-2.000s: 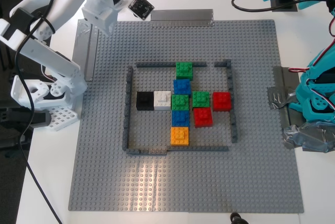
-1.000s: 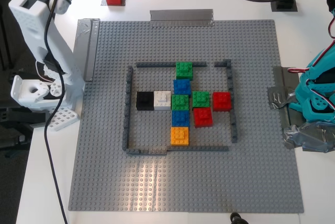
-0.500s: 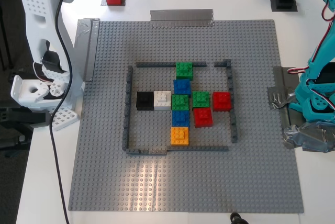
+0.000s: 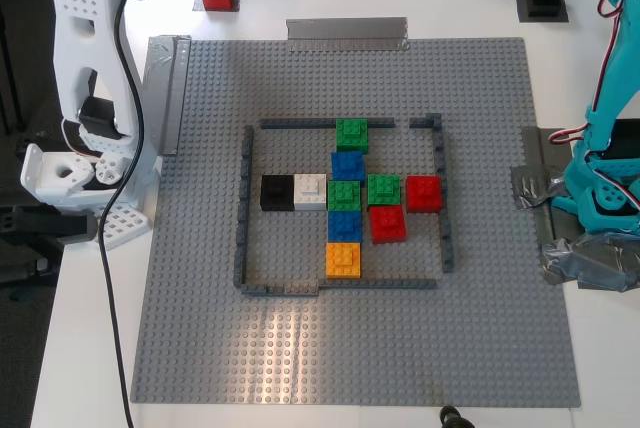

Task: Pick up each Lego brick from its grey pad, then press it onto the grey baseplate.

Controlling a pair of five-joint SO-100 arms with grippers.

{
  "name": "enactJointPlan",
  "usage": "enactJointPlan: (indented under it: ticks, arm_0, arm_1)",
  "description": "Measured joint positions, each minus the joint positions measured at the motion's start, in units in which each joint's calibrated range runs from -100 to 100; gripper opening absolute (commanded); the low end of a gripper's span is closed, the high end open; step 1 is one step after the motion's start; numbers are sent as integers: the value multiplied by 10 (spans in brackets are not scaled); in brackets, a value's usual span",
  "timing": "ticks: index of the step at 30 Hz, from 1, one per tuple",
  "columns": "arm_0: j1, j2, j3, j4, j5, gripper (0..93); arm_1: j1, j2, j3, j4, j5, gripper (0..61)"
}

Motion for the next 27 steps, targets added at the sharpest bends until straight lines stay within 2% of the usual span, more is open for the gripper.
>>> enactJointPlan:
  ticks: [7, 10, 17, 22, 27]
  arm_0:
    - [1, 3, -63, 70, 4, 203]
    - [-5, 5, -84, 111, -8, 204]
    - [-19, 82, -153, 200, -29, 204]
    - [-18, 133, -214, 211, -29, 204]
    - [-17, 136, -230, 211, -29, 204]
  arm_1:
    - [0, 11, 10, -57, -1, 173]
    - [0, 21, 10, -68, -1, 191]
    - [0, 28, 10, -68, -10, 190]
    - [4, 29, 20, -68, -9, 187]
    - [13, 29, 21, -72, -10, 180]
